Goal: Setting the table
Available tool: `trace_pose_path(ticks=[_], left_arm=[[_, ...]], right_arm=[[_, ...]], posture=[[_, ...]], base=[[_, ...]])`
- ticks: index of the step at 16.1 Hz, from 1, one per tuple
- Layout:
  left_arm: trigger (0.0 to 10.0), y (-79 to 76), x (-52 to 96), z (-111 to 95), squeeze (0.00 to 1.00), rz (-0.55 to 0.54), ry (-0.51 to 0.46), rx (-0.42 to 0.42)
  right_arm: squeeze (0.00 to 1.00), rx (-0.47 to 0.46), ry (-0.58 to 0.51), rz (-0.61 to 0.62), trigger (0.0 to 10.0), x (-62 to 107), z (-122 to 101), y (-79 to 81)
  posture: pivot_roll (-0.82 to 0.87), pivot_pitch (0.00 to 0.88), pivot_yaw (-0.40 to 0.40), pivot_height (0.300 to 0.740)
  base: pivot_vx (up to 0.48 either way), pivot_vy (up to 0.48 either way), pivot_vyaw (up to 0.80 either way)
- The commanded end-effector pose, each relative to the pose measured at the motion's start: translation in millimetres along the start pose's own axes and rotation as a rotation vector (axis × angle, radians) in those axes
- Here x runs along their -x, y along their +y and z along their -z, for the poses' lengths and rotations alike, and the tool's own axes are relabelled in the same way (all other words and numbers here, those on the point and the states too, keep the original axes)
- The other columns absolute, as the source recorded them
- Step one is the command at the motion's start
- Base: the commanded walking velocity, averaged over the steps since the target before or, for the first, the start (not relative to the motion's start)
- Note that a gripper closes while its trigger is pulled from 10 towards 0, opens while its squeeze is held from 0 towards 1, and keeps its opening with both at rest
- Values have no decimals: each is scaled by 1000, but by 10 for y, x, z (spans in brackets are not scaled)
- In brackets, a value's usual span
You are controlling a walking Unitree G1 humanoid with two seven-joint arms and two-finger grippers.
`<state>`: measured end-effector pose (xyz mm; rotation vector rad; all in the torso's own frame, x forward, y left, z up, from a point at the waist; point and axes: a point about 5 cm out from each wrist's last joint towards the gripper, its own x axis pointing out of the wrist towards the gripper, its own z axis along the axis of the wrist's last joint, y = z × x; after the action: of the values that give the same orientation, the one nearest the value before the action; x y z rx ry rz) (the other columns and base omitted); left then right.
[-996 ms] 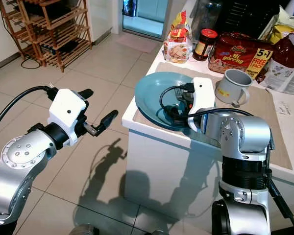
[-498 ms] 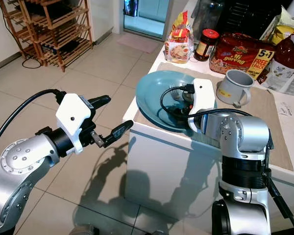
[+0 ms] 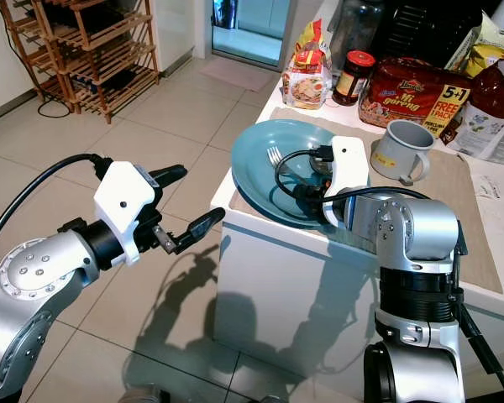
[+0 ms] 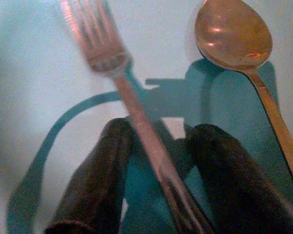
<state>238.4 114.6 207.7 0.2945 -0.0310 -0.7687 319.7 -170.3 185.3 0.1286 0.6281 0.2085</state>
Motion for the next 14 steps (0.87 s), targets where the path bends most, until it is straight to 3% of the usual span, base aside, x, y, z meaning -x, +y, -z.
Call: trace_pose_path(ticks=[1,8,14], left_arm=[[10000,-32,-4,2,0,12,6,-2],[10000,-48,-1,10,0,17,8,-5],[10000,80,-32,-5,0,-93,-9,-27]], right_arm=[[0,10,10,18,0,2,-19,-29],[0,28,7,21,0,13,-62,-40],[0,-69,-196,-32,0,175,-384,-29]], posture=[[136,18,-106,740],[131,5,-111,740],[131,4,-112,740]], base=[[0,0,0],[0,0,0],[0,0,0]])
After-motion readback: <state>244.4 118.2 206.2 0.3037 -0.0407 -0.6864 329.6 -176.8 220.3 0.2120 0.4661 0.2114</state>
